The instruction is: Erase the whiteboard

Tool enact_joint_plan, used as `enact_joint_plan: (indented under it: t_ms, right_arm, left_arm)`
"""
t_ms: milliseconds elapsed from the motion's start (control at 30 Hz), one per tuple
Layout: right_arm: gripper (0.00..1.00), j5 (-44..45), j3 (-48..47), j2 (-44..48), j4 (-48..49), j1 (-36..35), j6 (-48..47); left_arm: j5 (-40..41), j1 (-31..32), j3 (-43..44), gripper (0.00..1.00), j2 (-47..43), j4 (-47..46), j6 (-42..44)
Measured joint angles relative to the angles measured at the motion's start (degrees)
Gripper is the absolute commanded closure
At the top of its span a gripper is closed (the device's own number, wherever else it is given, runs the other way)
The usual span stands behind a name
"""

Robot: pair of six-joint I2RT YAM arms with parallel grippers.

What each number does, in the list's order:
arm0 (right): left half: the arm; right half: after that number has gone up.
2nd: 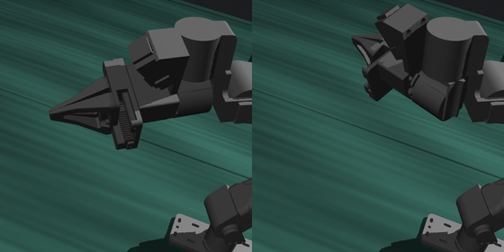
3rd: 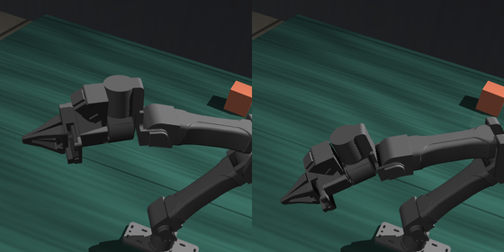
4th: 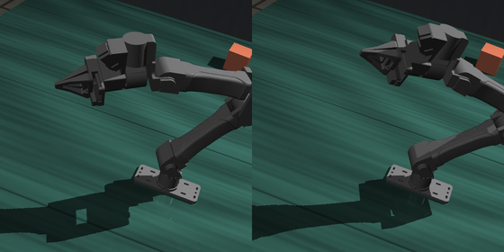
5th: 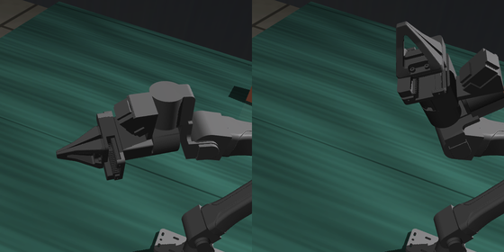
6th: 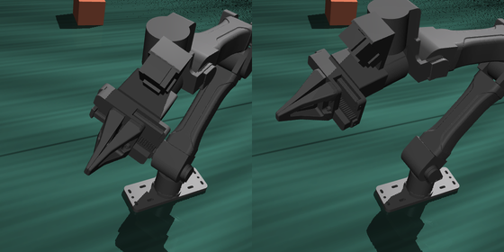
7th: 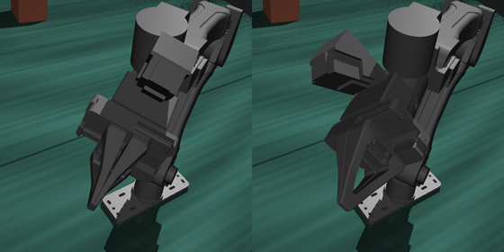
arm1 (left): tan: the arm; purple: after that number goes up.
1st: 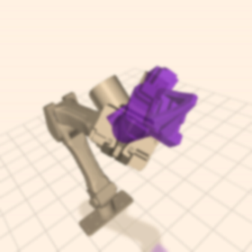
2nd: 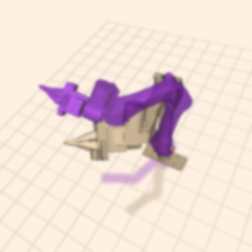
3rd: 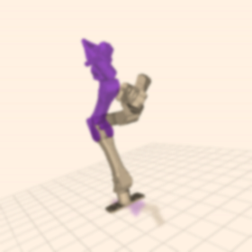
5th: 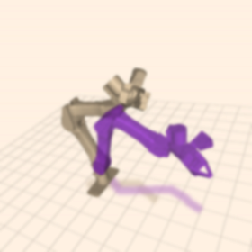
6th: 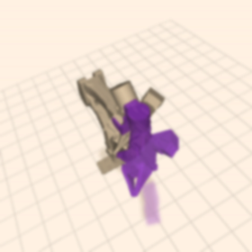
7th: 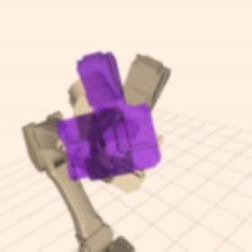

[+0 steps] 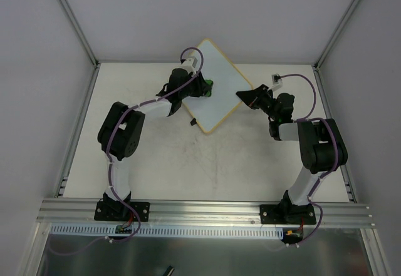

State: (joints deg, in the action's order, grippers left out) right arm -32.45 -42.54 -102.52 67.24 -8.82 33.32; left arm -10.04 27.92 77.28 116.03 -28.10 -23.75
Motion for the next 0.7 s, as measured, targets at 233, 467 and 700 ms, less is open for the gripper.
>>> enact_joint_plan:
  t_ms: [233, 467, 700]
  right_arm:
    - [1.00, -0.02, 0.00, -0.02, 0.09, 0.00, 0.04]
    - [1.00, -0.15, 0.00, -0.04, 0.26, 0.00, 0.07]
    - [1.00, -0.17, 0.00, -0.28, 0.68, 0.00, 0.26]
  left_arm:
    - [0.59, -5.33, -4.17, 1.00, 0.00, -0.42, -9.09]
    - [0.17, -9.42, -6.19, 1.00, 1.20, -0.81, -17.92]
    - [-1.77, -11.17, -6.62, 1.00, 2.64, -3.04, -24.20]
